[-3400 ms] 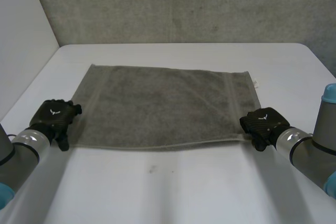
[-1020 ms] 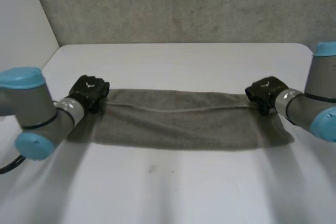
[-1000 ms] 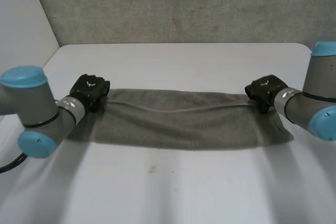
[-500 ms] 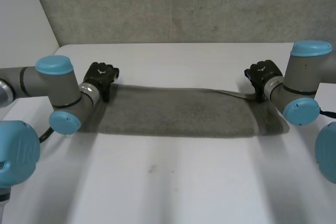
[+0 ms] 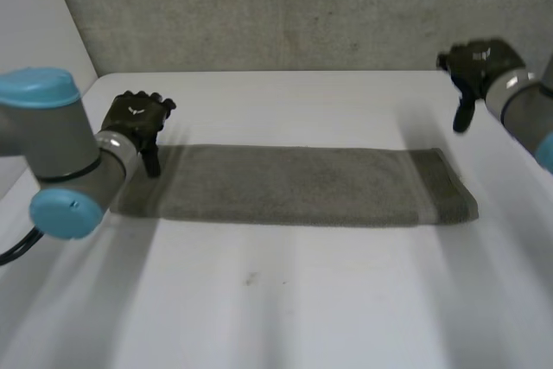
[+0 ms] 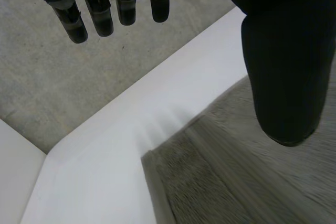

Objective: Fold the towel.

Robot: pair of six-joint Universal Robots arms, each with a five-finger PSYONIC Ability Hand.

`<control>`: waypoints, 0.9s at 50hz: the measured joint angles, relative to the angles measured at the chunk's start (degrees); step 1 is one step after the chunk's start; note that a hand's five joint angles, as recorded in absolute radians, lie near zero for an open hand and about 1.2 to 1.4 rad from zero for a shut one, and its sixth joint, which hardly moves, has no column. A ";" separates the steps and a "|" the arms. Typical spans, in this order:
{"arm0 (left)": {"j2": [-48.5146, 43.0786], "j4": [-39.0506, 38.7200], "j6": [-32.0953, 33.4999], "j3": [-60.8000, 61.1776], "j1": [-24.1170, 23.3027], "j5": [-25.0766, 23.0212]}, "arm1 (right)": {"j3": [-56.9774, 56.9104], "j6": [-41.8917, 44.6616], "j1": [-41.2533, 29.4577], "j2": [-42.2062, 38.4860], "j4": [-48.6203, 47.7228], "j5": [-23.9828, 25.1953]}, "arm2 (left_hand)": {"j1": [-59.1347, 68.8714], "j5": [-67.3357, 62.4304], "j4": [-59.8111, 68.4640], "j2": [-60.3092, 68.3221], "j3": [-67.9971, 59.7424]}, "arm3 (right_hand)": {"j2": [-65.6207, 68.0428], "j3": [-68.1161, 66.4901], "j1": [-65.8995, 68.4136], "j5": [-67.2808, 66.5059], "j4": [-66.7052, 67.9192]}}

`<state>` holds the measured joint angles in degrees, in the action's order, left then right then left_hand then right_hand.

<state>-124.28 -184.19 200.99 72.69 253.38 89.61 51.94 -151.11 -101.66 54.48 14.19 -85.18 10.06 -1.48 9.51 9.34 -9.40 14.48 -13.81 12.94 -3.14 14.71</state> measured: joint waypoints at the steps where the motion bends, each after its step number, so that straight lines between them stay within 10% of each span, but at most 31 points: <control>1: 1.80 -0.78 -0.38 2.57 -0.03 -0.05 | 4.03 0.02 0.25 1.51 -0.20 0.01 | 0.00 0.00 0.00 0.00 0.00 | 0.00 0.00 -0.01 0.00 0.00; 17: 14.53 -15.35 -7.32 23.68 0.24 0.04 | 38.22 -0.03 4.55 5.86 -17.57 5.44 | 0.00 0.04 0.00 0.00 0.00 | 7.34 -9.57 10.19 -11.15 8.72; 23: 14.47 -16.21 -7.35 24.12 0.40 0.13 | 39.62 0.45 5.33 3.35 -21.79 6.79 | 0.00 0.04 0.00 0.00 0.00 | 19.75 -20.44 21.84 -21.60 19.49; 30: 14.33 -16.01 -7.28 24.06 0.38 0.14 | 38.68 1.29 6.91 1.39 -24.63 6.52 | 0.00 0.04 0.00 0.00 0.00 | 61.28 -60.80 62.11 -62.76 61.24; 45: 14.35 -15.93 -7.28 24.07 0.28 0.33 | 32.84 15.27 21.11 3.03 -25.34 -0.03 | 0.00 0.04 0.00 0.00 0.00 | 61.29 -62.28 62.24 -62.97 62.06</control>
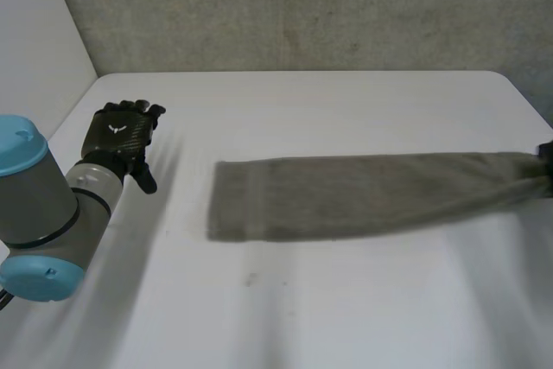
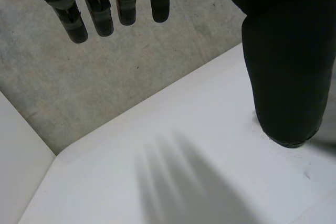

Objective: Fold the towel.

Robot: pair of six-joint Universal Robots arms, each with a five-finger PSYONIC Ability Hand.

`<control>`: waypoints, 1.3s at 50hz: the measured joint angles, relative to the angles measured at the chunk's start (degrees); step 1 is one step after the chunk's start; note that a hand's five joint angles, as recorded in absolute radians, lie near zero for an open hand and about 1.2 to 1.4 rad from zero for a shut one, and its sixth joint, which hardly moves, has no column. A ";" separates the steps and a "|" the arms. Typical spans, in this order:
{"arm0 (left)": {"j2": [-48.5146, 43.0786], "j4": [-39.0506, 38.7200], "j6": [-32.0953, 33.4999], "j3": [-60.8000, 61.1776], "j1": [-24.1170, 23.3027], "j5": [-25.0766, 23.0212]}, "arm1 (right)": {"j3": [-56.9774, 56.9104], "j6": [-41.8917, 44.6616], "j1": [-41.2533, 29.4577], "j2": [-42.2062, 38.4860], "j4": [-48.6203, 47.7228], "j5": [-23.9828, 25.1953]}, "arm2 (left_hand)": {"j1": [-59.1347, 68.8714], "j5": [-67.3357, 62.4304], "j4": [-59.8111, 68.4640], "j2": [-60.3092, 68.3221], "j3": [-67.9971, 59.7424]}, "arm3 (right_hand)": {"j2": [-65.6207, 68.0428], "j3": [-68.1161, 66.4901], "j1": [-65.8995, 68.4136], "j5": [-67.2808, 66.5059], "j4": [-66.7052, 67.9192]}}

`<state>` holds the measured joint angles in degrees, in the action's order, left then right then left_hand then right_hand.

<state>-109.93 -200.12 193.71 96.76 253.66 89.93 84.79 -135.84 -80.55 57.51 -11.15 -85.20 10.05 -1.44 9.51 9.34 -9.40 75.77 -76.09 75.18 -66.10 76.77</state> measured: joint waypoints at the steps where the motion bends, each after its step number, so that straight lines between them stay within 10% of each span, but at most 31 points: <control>1: 0.01 0.00 0.00 0.00 0.00 0.01 | -0.38 0.68 0.26 0.07 0.15 -0.08 | 0.00 0.00 0.00 0.00 0.00 | 0.00 0.00 0.02 -0.02 0.00; 14: 0.09 -0.01 0.00 -0.03 0.00 0.07 | -12.37 -4.71 -28.06 1.52 1.70 0.12 | 0.00 0.00 0.00 0.00 0.00 | 0.00 -0.83 0.28 -0.32 0.00; 21: 0.15 -0.01 0.00 0.54 -0.06 0.02 | -16.81 -5.81 -50.11 -7.06 1.55 0.53 | 0.00 0.00 0.00 0.00 0.00 | 0.00 -0.83 0.30 -0.32 0.00; 28: 0.15 -0.02 0.01 0.84 -0.18 -0.02 | -19.05 -5.20 -57.82 -14.51 2.38 0.08 | 0.00 0.00 0.00 0.00 0.00 | -12.53 12.01 -11.90 12.79 -12.87; 34: 0.12 -0.07 0.02 0.95 -0.31 -0.03 | -16.98 -7.78 -56.32 -10.46 2.97 -0.59 | 0.00 0.00 0.00 0.00 0.00 | -59.13 58.63 -58.18 60.77 -59.41; 50: -0.24 -0.35 0.08 1.13 -0.76 -0.02 | 4.97 -22.08 -35.57 4.68 3.62 0.35 | 0.00 0.00 0.00 0.00 0.00 | -61.48 62.34 -62.24 63.06 -62.23; 54: -0.41 -0.48 0.09 1.22 -0.93 -0.01 | 9.23 -19.91 -31.45 4.10 2.30 1.61 | 0.00 0.00 0.00 0.00 0.00 | -53.40 53.47 -52.11 53.36 -54.00; 60: -0.53 -0.55 0.09 1.43 -1.41 0.03 | 12.22 -15.63 -27.52 2.35 -1.41 3.69 | 0.00 0.00 0.00 0.00 0.00 | -9.51 6.93 -9.70 6.51 -7.40; 65: -0.22 -0.49 0.09 1.48 -1.96 0.16 | 10.28 -14.05 -27.45 3.30 -3.90 3.73 | 0.00 0.00 0.00 0.00 0.00 | -3.82 -0.05 -4.11 1.89 0.00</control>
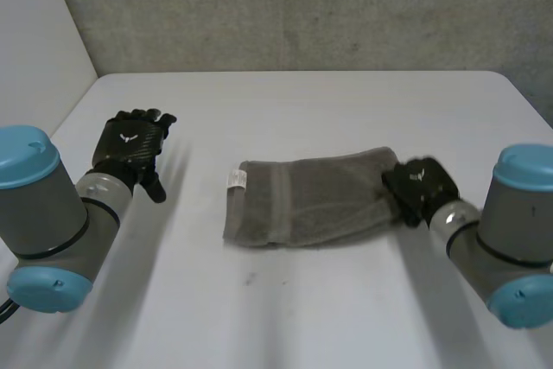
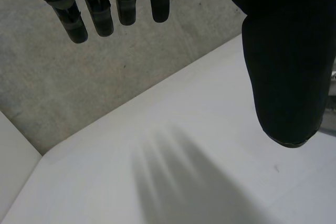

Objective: Fold the towel.

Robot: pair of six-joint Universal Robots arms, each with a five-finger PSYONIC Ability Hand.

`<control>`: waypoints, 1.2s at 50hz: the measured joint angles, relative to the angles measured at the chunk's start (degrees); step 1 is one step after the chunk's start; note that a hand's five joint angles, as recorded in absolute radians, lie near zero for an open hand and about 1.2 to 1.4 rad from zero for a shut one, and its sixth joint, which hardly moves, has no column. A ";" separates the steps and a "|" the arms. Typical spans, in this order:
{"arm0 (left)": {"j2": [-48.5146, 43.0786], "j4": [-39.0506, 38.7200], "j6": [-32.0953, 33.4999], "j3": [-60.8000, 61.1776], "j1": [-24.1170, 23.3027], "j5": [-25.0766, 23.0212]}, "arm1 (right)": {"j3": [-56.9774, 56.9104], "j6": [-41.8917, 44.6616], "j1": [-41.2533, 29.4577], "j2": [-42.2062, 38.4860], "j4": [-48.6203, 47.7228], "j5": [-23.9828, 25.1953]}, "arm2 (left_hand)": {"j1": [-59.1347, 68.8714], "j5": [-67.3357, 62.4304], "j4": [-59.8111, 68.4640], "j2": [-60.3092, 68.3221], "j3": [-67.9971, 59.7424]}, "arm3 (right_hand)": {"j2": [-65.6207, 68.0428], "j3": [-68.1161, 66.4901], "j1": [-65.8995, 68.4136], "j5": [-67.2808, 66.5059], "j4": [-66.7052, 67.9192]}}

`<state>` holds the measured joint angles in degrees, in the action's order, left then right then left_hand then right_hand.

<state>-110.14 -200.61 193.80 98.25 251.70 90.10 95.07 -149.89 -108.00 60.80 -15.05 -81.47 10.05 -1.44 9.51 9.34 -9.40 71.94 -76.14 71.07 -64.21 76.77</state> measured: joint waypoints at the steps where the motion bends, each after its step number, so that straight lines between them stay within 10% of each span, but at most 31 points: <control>1: 0.14 0.06 0.01 -0.05 -0.18 0.05 | -1.43 0.16 -0.51 0.55 -0.41 0.04 | 0.00 0.00 0.00 0.00 0.00 | 0.00 0.00 0.07 0.00 0.00; 17: 2.27 5.45 -4.09 -6.79 -1.94 1.64 | -32.95 4.70 -27.94 -15.00 15.53 6.64 | 0.00 0.00 0.00 0.00 0.00 | -0.13 2.64 0.00 1.81 -3.00; 21: 1.70 10.38 -8.75 -10.75 -2.24 2.32 | -39.71 5.11 -30.57 -19.82 21.77 4.11 | 0.00 0.00 0.00 0.00 0.00 | -35.31 38.11 -34.52 37.19 -38.67; 25: 0.30 13.96 -12.18 -13.90 -2.89 2.49 | -40.43 -2.87 -29.72 -18.30 21.72 -1.56 | 0.00 0.00 0.00 0.04 -0.01 | -56.76 61.01 -55.78 59.66 -61.43; 34: -6.73 16.96 -15.47 -19.12 -9.36 2.79 | -29.70 -25.22 -20.98 -7.55 15.79 -5.98 | 0.22 0.00 0.70 0.93 -0.84 | -57.63 62.35 -58.10 61.04 -62.25; 50: -19.91 19.24 -14.94 -19.94 -15.20 9.58 | -38.81 -22.14 -18.41 -20.64 29.44 -2.82 | 0.63 0.00 1.24 1.50 -1.46 | -58.20 62.35 -59.24 61.04 -62.25; 60: -10.86 20.13 -15.07 -21.33 -14.57 9.97 | -37.70 -22.81 -17.14 -9.08 26.93 -3.01 | 0.45 0.00 1.11 1.39 -1.33 | -58.20 62.35 -59.26 61.04 -62.25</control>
<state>-121.00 -180.48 178.73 76.92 237.13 100.07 57.38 -172.71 -125.15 51.72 11.88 -84.49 10.51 -1.44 10.62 10.73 -10.73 13.75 -13.79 11.81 -3.17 14.52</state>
